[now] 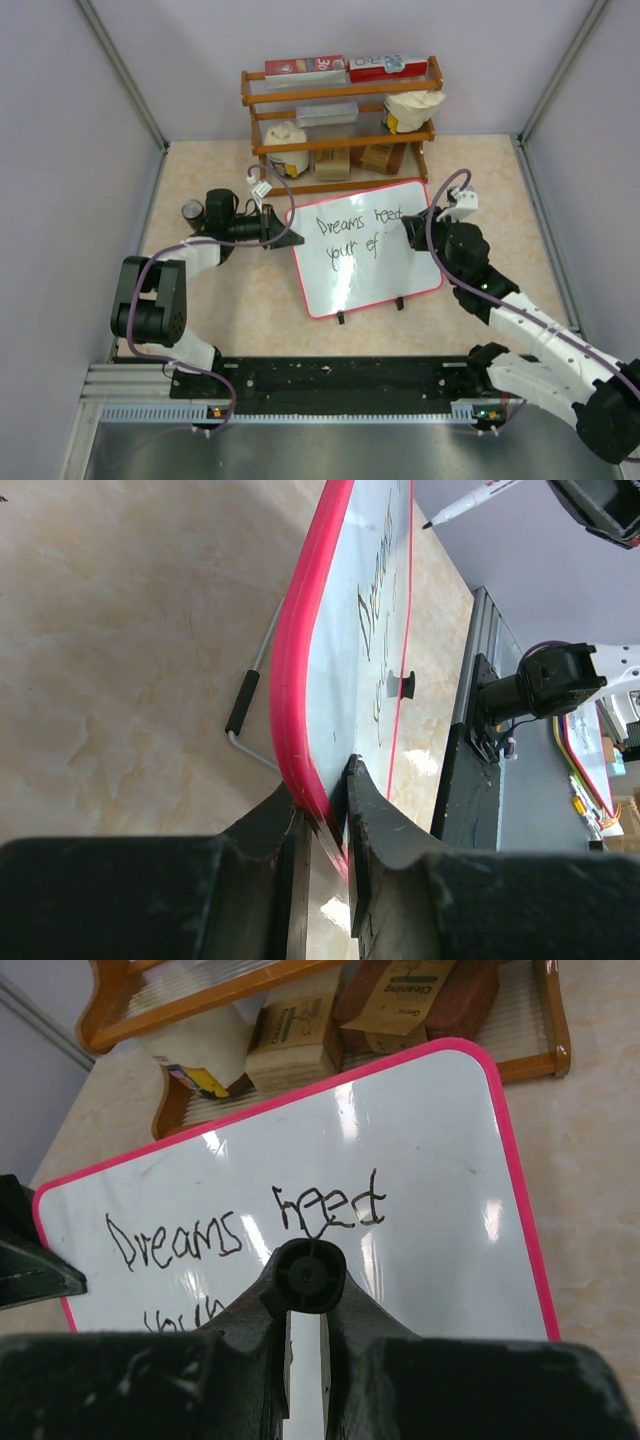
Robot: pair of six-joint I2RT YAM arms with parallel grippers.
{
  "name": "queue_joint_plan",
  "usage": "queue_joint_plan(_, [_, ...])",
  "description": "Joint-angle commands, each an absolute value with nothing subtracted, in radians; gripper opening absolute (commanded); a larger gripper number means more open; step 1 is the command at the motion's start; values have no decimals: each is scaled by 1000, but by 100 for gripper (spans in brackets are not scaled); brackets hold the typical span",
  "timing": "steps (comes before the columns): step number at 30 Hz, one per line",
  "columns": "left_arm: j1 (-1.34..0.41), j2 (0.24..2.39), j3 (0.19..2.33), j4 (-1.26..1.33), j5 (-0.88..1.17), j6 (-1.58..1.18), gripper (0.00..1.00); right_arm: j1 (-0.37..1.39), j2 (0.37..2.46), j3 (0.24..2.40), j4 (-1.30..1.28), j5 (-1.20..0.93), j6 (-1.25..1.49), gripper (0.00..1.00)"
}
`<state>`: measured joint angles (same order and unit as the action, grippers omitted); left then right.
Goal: Write a sentence on the whiteboard
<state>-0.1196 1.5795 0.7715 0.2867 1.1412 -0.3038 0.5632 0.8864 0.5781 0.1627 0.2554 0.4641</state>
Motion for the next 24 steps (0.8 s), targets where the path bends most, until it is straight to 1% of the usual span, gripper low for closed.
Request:
queue_joint_plan(1, [-124, 1580, 753, 249, 1040, -169, 0, 542, 930, 644, 189, 285, 451, 0])
queue_joint_plan(13, [-124, 1583, 756, 244, 1045, -166, 0, 515, 989, 687, 195, 253, 437, 0])
queue_joint_plan(24, [-126, 1585, 756, 244, 1045, -166, 0, 515, 1008, 664, 187, 218, 453, 0])
